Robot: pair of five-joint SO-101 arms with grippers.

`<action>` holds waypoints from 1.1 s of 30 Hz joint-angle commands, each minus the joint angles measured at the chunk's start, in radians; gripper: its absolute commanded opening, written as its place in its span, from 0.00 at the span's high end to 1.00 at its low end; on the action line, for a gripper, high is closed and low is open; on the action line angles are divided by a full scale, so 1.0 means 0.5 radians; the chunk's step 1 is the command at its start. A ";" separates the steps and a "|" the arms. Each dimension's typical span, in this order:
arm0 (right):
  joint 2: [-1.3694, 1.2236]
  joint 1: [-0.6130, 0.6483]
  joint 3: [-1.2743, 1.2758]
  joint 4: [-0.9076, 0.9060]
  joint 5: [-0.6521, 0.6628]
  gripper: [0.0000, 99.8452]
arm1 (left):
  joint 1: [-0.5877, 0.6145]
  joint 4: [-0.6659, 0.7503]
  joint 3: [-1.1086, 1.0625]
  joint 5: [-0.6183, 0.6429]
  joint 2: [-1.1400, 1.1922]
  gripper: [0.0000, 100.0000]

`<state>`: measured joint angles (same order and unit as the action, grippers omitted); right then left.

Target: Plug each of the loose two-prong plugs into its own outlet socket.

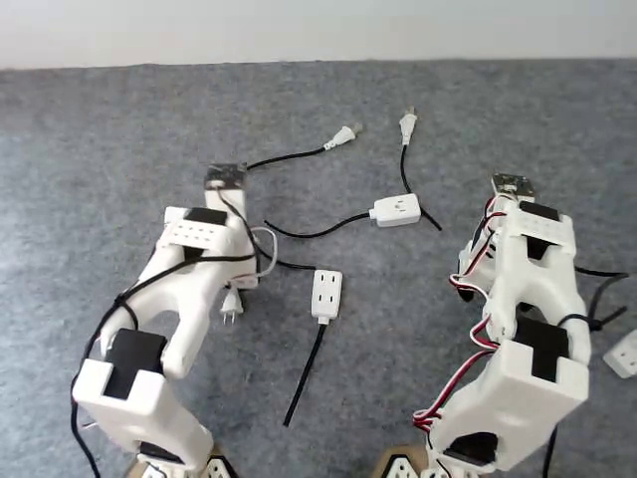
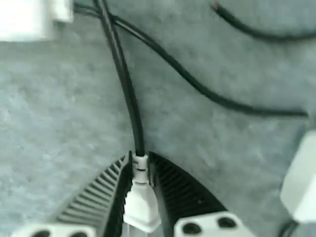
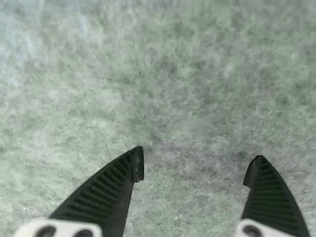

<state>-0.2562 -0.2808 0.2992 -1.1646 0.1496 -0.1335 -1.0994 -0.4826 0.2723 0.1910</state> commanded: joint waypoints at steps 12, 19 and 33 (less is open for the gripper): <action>0.029 -0.014 -0.018 0.029 -0.018 0.68 | -0.147 -0.058 -0.026 0.058 -0.061 0.75; 0.029 -0.014 -0.018 0.029 -0.018 0.68 | -0.052 -0.206 -0.026 0.046 -0.473 0.75; 0.026 0.014 -0.012 0.020 -0.018 0.68 | 0.528 -0.473 -0.112 -0.353 -1.301 0.75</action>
<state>-0.2562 -0.2808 0.2992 -1.1646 0.1496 0.0368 -1.3510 -0.5194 0.1281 -0.3966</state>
